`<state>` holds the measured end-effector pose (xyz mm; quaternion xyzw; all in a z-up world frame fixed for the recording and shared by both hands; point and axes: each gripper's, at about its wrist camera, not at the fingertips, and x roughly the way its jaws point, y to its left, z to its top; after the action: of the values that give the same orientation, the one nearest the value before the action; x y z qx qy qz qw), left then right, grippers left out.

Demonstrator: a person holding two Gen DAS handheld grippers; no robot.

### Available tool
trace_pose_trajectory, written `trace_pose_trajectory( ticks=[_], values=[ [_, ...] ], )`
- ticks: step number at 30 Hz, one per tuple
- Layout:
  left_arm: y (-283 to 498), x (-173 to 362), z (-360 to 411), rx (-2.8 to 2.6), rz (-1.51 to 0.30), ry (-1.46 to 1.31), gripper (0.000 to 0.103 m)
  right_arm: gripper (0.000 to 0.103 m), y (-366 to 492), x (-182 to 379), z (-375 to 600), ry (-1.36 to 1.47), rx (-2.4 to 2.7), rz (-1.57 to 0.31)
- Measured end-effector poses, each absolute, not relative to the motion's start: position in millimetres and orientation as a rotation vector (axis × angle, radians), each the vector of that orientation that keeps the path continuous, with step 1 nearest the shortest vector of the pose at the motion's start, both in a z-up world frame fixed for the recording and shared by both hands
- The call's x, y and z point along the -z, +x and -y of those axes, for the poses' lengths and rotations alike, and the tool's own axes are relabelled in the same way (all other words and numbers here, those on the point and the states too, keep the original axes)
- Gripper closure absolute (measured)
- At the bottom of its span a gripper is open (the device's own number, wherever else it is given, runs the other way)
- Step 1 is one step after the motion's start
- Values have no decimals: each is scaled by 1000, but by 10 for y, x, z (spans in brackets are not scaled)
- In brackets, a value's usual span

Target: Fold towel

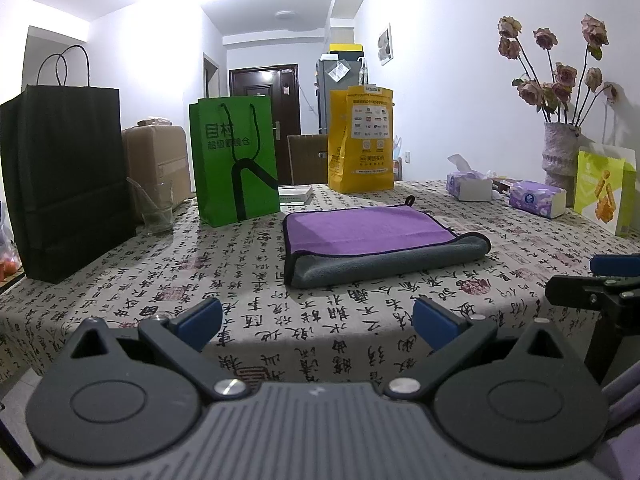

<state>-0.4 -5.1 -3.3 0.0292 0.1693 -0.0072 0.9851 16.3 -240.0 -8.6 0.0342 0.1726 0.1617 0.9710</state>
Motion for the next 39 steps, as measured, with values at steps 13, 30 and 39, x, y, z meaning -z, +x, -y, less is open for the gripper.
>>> trace_pose_trajectory(
  ticks=[13, 30, 39],
  values=[
    [7, 50, 68, 17, -347, 58, 0, 0, 163, 79, 2401, 73, -322, -351],
    [-1, 50, 72, 18, -348, 60, 0, 0, 163, 73, 2408, 78, -323, -351],
    [3, 50, 62, 19, -350, 60, 0, 0, 164, 74, 2406, 78, -323, -352]
  ],
)
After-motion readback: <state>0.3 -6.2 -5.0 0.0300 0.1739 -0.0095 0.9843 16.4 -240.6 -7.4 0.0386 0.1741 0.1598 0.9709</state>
